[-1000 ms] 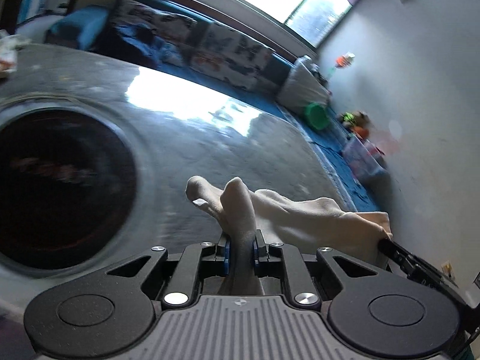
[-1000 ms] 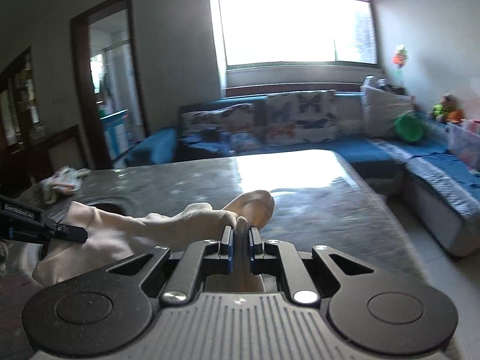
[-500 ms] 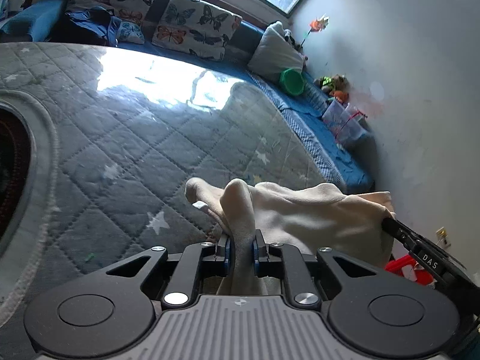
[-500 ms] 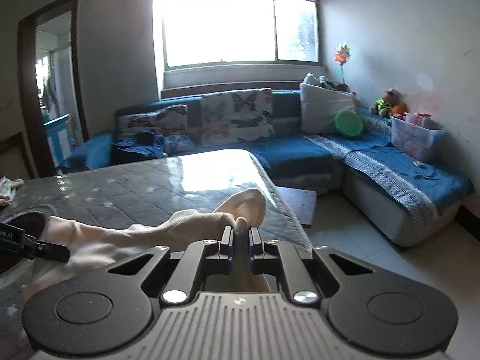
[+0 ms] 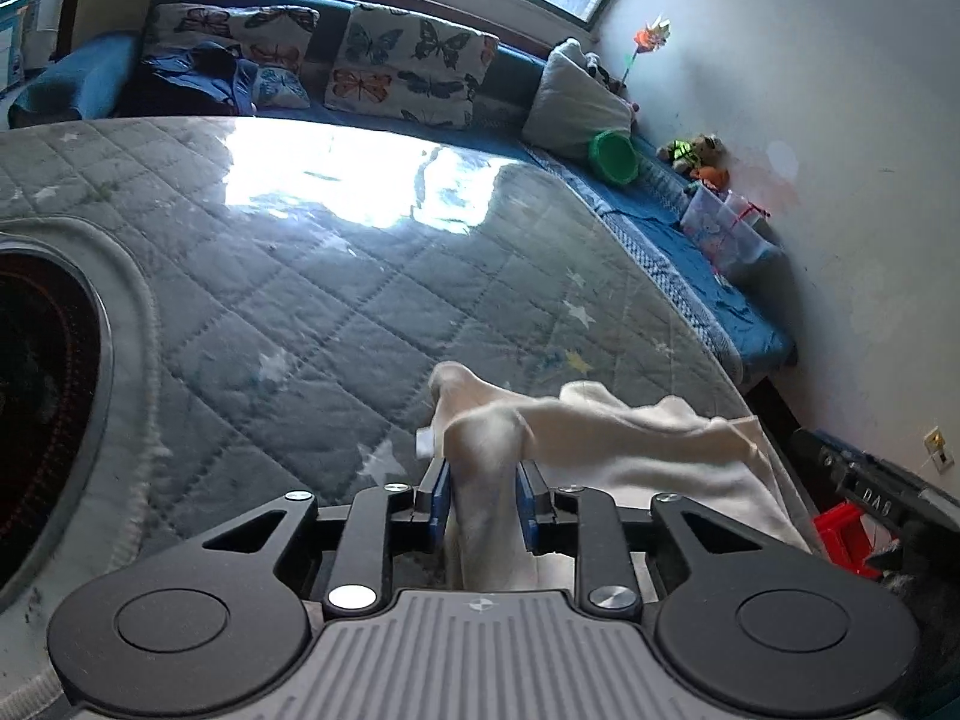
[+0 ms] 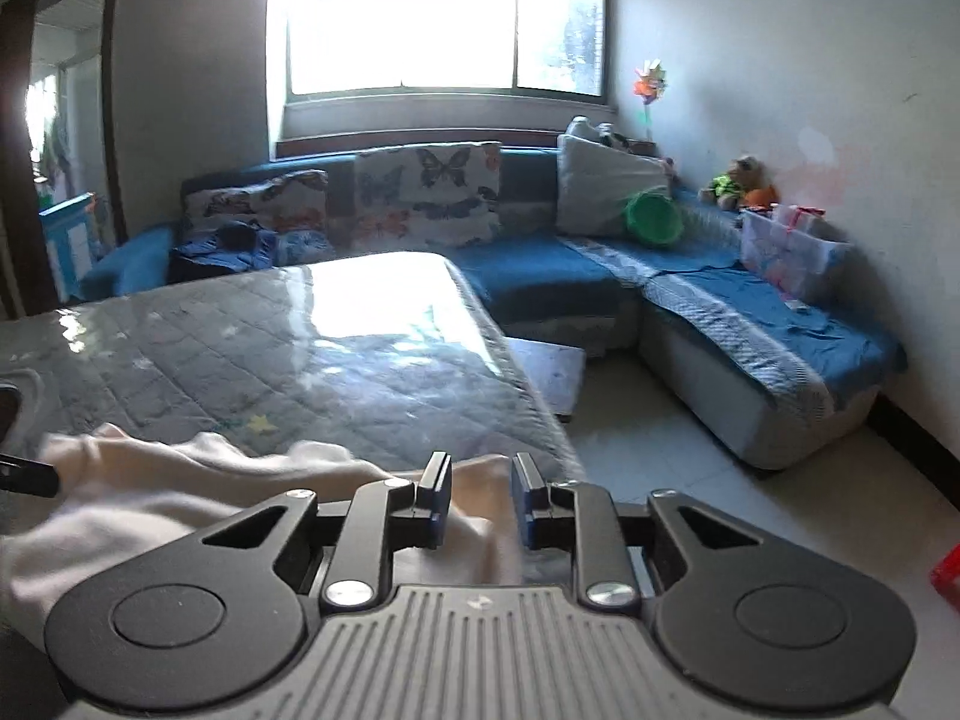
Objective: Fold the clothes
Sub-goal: 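Carry the bundle away from the hob with both tools and lower it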
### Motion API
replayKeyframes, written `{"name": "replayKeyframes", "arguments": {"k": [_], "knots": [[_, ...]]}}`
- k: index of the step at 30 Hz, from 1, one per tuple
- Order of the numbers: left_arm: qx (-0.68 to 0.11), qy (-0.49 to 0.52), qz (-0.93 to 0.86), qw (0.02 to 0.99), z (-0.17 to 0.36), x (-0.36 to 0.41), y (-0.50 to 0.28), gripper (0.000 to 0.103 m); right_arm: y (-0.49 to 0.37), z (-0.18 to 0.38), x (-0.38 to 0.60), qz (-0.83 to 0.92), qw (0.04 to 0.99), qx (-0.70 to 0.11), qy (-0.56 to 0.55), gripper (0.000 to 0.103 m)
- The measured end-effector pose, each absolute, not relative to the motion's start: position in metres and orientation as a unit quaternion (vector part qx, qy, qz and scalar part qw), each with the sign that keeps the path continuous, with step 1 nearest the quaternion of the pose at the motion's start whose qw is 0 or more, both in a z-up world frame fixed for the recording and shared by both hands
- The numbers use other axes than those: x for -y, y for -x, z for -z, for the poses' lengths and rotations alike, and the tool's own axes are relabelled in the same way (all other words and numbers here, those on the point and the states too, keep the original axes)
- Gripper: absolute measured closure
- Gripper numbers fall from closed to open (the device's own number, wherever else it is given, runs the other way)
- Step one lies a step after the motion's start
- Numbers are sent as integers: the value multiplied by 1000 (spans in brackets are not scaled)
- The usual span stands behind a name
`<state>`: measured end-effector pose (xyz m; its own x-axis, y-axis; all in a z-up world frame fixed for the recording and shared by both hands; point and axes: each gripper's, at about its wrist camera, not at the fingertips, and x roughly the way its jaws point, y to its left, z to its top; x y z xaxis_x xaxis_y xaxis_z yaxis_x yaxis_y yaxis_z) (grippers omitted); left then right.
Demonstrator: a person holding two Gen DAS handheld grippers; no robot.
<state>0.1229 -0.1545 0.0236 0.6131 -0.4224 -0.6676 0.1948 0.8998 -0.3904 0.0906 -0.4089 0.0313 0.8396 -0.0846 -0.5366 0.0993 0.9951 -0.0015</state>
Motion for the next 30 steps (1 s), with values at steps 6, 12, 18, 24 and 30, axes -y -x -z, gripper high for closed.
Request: {"name": "replayKeyframes", "arguments": {"k": [6,12,18,24,30], "knots": [[-401,138,174,889,-25,156,-122,77,-111,-12,382,-16,950,-313,-16,82],[-401,138,178,888,-28,160,-128,77,-129,7,371,-16,943,-330,-26,79],[-391,138,203,887,-34,176,-136,77,-127,0,363,-20,947,-319,-9,71],[-401,131,235,876,-26,202,-147,79,-134,-1,355,-27,949,-315,-6,64],[-428,142,217,866,-7,209,-166,80,-133,7,359,-24,948,-317,-15,55]]}}
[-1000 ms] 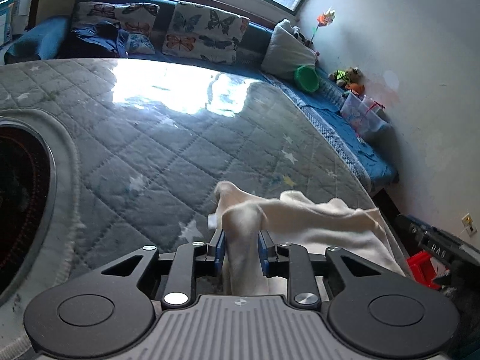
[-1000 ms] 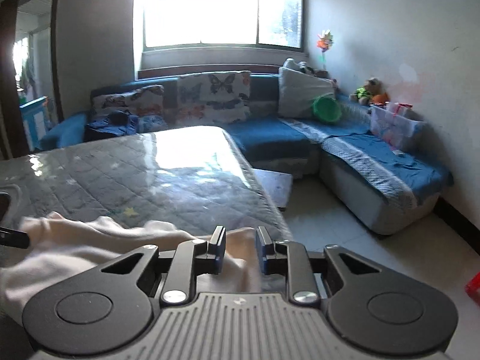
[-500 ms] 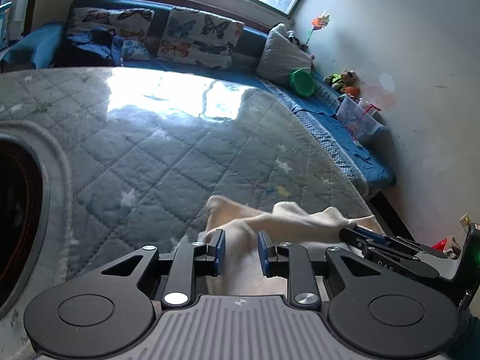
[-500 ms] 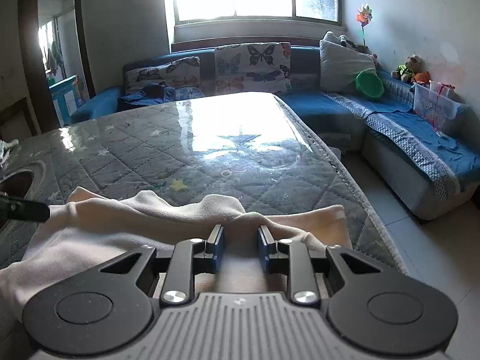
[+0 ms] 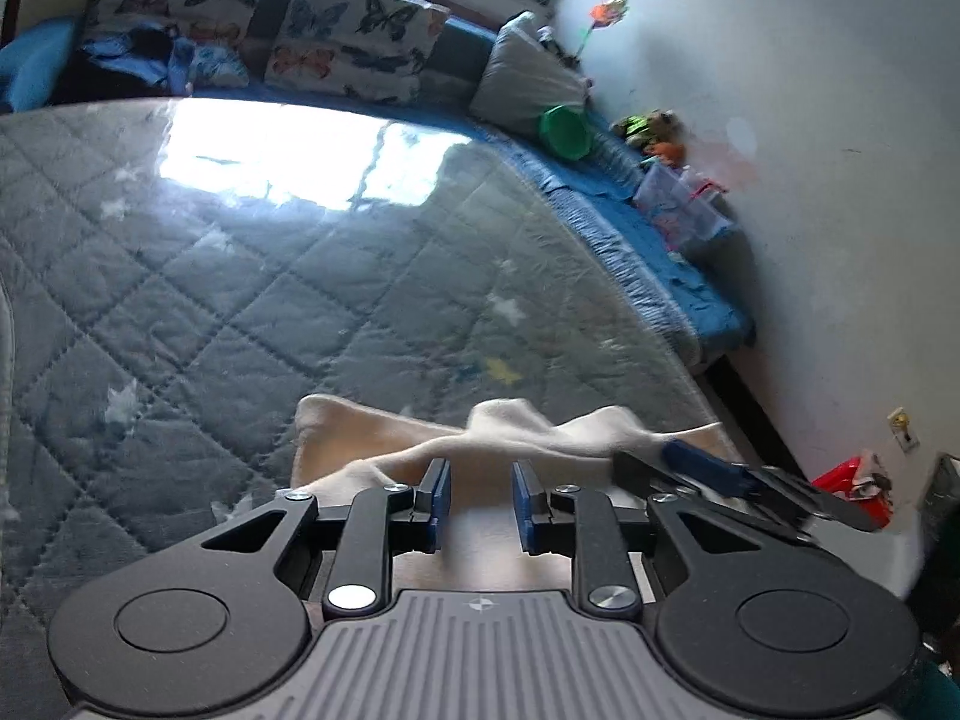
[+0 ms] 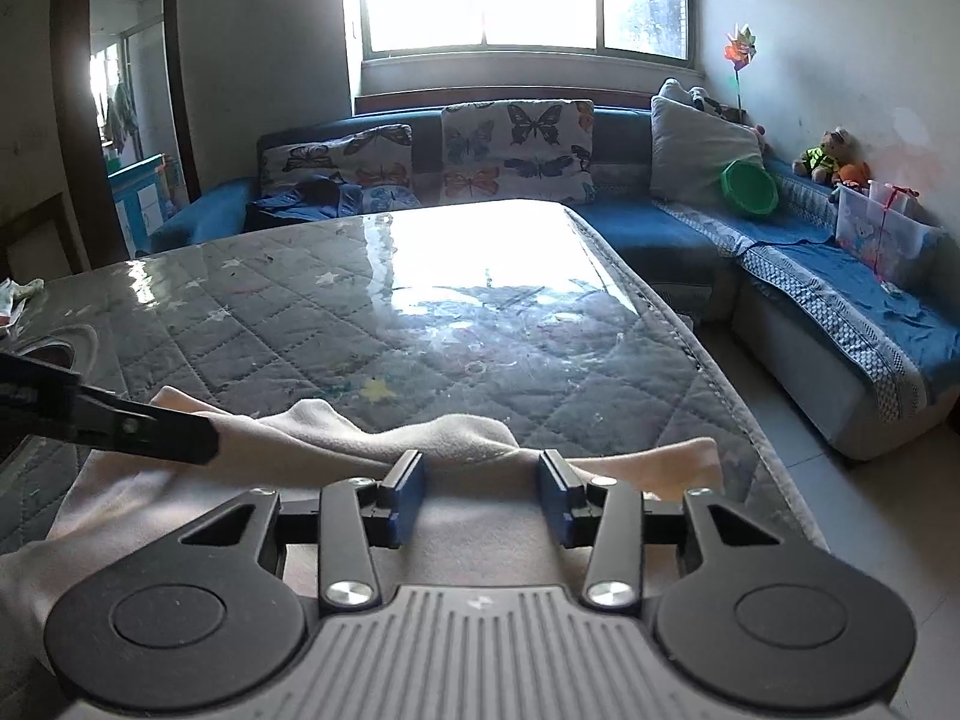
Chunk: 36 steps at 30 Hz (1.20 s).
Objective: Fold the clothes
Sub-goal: 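Carry the bundle away from the hob with both tools and lower it, then open both tools to release the bundle onto the table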
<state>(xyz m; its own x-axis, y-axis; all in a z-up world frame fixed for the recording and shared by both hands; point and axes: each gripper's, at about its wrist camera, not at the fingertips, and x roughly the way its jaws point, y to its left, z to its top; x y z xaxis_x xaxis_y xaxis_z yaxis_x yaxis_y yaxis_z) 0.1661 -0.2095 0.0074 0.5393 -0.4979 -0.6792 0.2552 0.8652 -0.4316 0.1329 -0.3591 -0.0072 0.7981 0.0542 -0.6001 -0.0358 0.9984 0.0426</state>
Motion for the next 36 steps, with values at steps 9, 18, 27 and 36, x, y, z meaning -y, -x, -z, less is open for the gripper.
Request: {"name": "replayKeyframes", "arguments": {"k": [9,18,27,36], "knots": [[-421,143,218,869,-9,204,-161,65,-120,3,358,-23,951,-308,-7,31],[-393,111,239,881,-28,207,-117,53,-78,-3,349,-36,952,-302,-8,15],[-364,68,273,888,-29,211,-61,53,-27,3,339,-44,955,-294,21,9],[-366,52,271,889,-10,211,-52,52,-16,7,341,-44,954,-296,10,6]]}}
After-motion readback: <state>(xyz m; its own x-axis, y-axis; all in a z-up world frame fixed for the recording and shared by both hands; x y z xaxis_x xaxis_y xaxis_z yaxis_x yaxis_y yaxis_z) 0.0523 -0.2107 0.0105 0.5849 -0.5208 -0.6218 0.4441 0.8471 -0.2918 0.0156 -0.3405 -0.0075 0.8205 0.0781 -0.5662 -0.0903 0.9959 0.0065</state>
